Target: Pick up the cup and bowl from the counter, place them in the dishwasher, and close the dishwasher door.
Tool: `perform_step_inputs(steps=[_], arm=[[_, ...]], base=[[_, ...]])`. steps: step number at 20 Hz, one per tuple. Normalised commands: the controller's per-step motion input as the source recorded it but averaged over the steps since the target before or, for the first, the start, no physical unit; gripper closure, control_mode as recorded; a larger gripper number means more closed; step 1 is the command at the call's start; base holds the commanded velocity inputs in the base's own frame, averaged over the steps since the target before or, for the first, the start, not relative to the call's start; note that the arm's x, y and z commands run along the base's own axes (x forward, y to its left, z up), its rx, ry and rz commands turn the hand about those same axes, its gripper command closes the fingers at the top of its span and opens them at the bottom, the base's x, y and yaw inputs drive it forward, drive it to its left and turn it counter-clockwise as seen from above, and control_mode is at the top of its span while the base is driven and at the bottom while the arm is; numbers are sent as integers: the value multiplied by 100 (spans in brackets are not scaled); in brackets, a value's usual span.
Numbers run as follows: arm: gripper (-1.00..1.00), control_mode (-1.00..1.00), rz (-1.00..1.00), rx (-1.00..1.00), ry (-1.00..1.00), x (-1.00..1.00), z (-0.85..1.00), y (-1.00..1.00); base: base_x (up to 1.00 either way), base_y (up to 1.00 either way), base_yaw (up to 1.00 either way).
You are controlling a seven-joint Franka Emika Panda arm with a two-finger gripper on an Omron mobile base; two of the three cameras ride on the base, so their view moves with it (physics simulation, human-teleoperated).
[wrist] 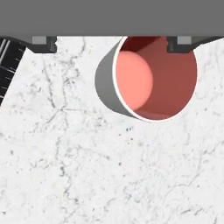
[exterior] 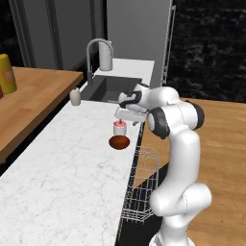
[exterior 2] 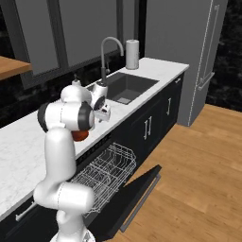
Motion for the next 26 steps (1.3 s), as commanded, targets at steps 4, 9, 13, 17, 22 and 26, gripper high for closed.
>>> perform_step_inputs(steps=[4,9,13,17,22,26], arm=[[-100,-100,0,0,0,28,-21,0],[-100,-100,0,0,0,33,-10,3],[-100,-100,0,0,0,7,-37,0],[100,-100,0,0,0,0,-41,0],[100,-100,0,0,0,0,-13,0],[100,-100,0,0,-1,0,0,-2]], base=[[0,0,0],[0,0,0],[0,0,0],[0,0,0],[0,0,0],[0,0,0]])
